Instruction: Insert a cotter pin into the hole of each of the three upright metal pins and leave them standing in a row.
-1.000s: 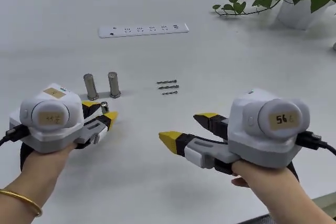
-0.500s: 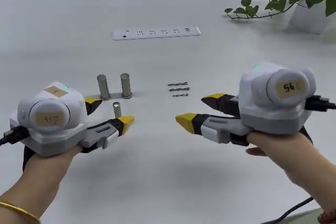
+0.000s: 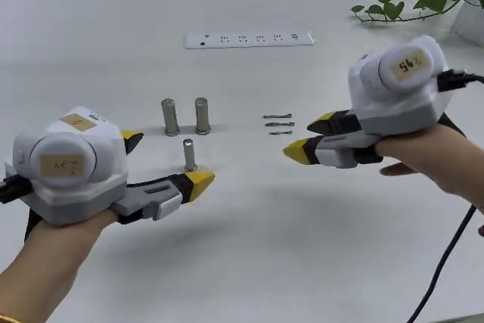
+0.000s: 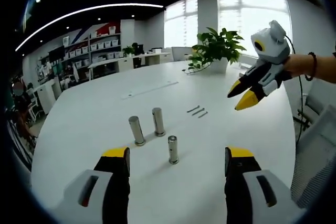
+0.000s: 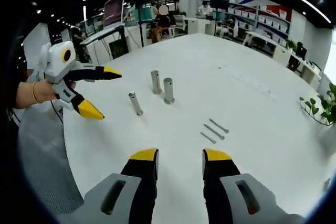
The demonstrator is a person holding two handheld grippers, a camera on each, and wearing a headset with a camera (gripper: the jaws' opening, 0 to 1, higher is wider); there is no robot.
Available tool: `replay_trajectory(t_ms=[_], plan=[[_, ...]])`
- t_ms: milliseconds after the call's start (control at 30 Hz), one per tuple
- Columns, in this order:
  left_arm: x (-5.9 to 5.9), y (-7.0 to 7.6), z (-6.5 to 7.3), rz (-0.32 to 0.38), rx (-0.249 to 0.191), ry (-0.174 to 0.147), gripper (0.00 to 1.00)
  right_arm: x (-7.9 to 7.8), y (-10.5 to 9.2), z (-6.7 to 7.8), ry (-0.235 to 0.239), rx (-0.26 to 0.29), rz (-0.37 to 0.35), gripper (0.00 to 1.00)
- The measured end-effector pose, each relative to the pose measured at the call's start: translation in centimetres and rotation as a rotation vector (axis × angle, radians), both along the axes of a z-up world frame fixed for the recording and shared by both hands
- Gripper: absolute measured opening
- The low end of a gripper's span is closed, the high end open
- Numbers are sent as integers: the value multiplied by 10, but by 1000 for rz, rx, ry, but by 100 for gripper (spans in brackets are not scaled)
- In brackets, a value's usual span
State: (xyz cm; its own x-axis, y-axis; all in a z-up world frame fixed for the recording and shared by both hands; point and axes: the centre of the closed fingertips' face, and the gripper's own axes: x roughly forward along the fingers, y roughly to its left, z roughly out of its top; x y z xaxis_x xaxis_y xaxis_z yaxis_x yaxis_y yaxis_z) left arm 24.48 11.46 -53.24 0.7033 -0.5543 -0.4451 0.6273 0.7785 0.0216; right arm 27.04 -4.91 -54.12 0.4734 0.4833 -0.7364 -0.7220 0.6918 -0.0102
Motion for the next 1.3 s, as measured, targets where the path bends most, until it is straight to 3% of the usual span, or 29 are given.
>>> replay_trajectory(t_ms=[100,267,433,500,667,867,1033,1300], plan=[[-4,1,0,7,1,18,78,4,-3,-9,46,-58,43,28],[-10,1,4,0,3,-2,82,11,-3,-20,72,-122,119,26],[-13,3,8,18,-30,1,87,26,-9,-34,78,-211,179,27],[-14,8,7,43,-9,4,87,30,-10,-40,93,-241,201,26],[-20,16,10,57,-8,4,89,50,-12,-53,108,-236,227,23],[-24,22,7,73,0,12,91,61,-12,-64,111,-248,249,17],[-28,27,1,89,3,30,90,69,-10,-67,111,-241,255,14],[-30,27,-1,81,21,32,86,67,-11,-72,119,-273,274,8]])
